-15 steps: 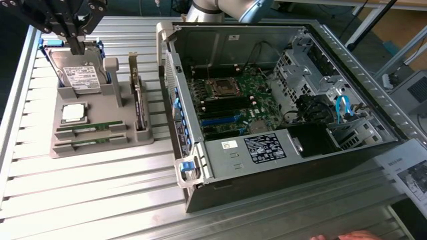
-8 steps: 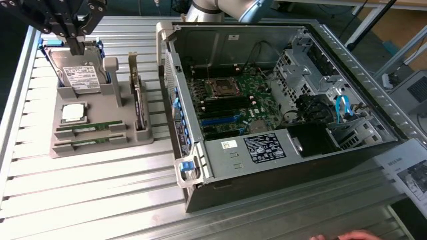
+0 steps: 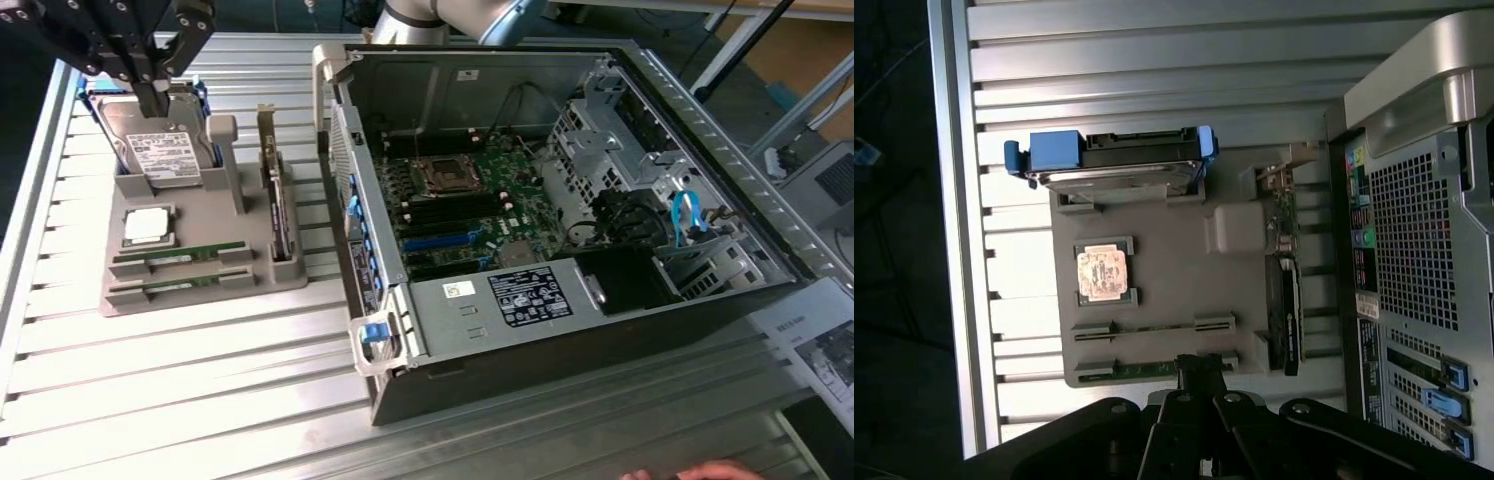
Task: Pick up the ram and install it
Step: 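Reach for the ram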
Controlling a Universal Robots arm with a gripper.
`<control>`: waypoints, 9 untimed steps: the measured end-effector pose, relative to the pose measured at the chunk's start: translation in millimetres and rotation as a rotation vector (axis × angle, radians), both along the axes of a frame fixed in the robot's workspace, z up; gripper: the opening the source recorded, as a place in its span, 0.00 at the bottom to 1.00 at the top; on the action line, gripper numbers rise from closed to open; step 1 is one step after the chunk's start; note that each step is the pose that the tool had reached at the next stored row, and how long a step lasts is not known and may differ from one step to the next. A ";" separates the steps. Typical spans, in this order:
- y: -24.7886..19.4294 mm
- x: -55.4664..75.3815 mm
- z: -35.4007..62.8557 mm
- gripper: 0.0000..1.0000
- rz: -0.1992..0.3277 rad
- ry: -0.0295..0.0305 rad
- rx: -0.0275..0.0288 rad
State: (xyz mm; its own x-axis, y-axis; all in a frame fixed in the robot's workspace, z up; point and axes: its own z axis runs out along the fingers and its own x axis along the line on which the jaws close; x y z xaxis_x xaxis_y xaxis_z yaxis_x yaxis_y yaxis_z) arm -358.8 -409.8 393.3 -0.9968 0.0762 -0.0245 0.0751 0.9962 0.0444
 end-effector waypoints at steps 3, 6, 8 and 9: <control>-0.8 0.0 0.0 0.10 0.000 0.0000 0.0000; -0.8 0.0 0.0 0.10 0.000 0.0000 -0.0001; -0.8 0.0 0.0 0.10 0.000 0.0001 -0.0001; -0.8 0.0 0.0 0.10 0.000 0.0000 0.0000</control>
State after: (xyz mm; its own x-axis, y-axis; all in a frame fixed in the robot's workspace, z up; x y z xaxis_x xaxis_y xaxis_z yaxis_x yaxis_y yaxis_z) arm -358.8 -410.6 393.3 -0.9968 0.0762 -0.0245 0.0751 0.9962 0.0444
